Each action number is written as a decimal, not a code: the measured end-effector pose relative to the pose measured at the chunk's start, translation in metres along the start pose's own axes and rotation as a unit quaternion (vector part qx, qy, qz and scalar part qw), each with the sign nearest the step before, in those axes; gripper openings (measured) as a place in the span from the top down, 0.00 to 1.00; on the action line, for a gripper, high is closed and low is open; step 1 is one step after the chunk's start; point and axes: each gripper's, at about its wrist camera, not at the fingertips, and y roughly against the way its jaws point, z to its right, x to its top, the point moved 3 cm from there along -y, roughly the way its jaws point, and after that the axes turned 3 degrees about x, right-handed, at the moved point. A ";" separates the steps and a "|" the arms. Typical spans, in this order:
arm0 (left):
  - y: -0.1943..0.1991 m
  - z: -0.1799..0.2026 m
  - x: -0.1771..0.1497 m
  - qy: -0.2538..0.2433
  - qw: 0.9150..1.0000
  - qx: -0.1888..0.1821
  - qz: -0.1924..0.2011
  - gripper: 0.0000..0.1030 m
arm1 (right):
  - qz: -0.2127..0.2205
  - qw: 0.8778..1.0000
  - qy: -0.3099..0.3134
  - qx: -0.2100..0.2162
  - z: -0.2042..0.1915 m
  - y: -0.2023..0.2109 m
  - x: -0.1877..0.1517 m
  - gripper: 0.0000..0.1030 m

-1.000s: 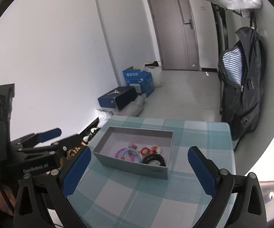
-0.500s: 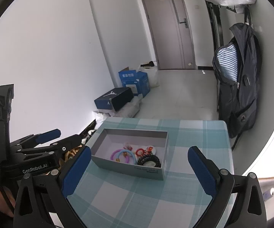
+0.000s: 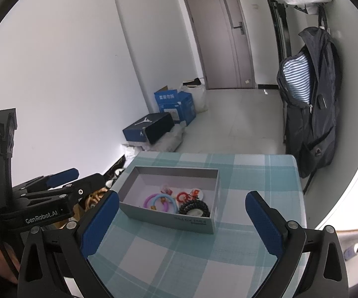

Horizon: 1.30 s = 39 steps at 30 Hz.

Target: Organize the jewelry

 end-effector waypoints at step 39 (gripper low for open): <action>0.002 0.002 0.000 -0.005 1.000 -0.005 0.005 0.26 | -0.003 1.000 -0.004 -0.003 0.001 -0.001 -0.001 0.00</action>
